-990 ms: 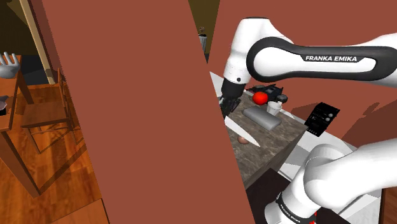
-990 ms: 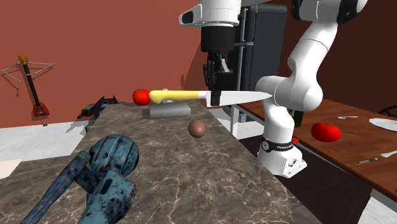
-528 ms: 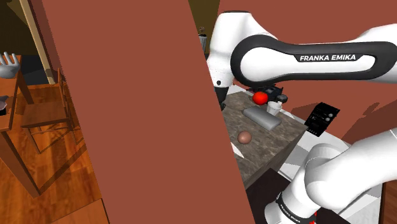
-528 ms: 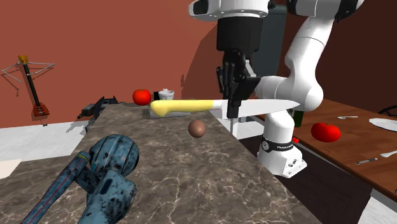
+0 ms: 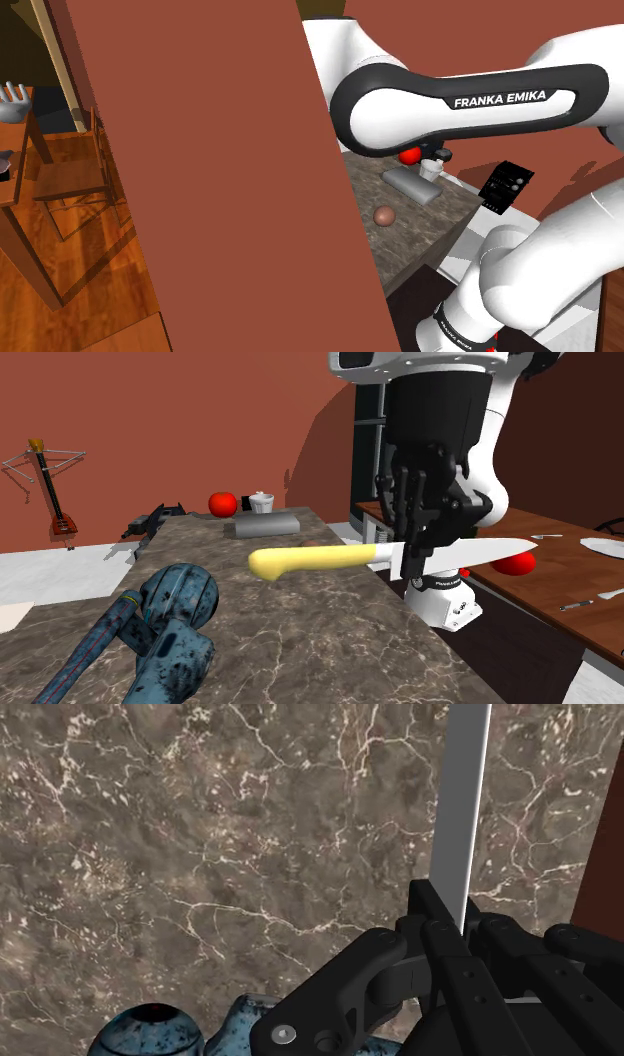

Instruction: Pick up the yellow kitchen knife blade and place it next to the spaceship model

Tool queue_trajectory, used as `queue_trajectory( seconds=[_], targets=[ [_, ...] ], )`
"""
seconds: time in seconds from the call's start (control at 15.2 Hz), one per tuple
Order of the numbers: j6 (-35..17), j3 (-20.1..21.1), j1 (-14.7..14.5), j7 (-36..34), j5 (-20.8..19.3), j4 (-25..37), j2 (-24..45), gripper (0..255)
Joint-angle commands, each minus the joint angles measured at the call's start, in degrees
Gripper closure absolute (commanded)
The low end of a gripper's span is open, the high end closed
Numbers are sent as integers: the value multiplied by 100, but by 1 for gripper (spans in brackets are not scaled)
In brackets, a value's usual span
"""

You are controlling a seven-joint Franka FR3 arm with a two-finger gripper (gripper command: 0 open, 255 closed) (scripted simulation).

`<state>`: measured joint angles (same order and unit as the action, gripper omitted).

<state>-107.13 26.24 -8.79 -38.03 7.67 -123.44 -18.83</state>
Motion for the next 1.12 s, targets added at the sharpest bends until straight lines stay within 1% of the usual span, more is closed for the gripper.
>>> queue_trajectory(
  seconds=[0.0,1.06],
  targets=[
    [-127,35,-8,-35,1,-91,35,255],
    [-1404,212,-15,-126,-50,-1034,389,255]
  ],
)
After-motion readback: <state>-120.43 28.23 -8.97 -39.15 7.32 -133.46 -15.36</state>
